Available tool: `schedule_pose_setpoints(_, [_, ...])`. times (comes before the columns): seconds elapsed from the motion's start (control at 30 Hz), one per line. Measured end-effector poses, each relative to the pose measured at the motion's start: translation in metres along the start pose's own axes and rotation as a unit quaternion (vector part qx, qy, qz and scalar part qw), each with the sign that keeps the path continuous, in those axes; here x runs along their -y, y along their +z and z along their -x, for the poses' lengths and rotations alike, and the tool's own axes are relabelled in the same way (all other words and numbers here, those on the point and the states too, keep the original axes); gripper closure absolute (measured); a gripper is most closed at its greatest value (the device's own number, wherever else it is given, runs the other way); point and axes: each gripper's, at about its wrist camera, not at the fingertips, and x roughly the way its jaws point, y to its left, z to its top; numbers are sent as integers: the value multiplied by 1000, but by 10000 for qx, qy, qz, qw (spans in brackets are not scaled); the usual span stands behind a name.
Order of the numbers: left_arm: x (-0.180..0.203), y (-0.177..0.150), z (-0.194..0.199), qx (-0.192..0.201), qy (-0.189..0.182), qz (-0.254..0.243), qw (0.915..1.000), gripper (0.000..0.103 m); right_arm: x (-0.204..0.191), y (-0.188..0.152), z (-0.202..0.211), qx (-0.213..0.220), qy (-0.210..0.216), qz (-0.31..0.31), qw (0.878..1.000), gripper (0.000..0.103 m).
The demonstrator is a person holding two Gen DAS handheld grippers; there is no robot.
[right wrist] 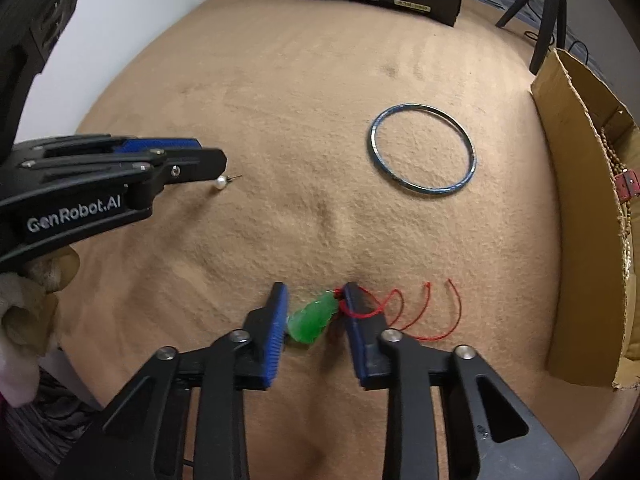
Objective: Organize jewelry
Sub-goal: 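Grasp the pearl earring with the left tool while the right tool grasps the jade pendant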
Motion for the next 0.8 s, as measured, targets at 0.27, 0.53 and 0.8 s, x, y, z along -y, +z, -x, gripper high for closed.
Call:
schedule_pose_setpoints(0.27, [13, -1, -15, -149, 82, -232, 9996, 89, 6, 2, -1, 2, 60, 14, 10000, 88])
schedule_pose_setpoints(0.53, [15, -4, -21, -112, 248, -294, 9992, 96, 9, -10, 4, 12, -70, 174, 9998, 91])
schedule_pose_setpoints(0.8, [12, -3, -9, 27, 222, -181, 9996, 96, 16, -13, 19, 225, 65, 28, 9997, 91])
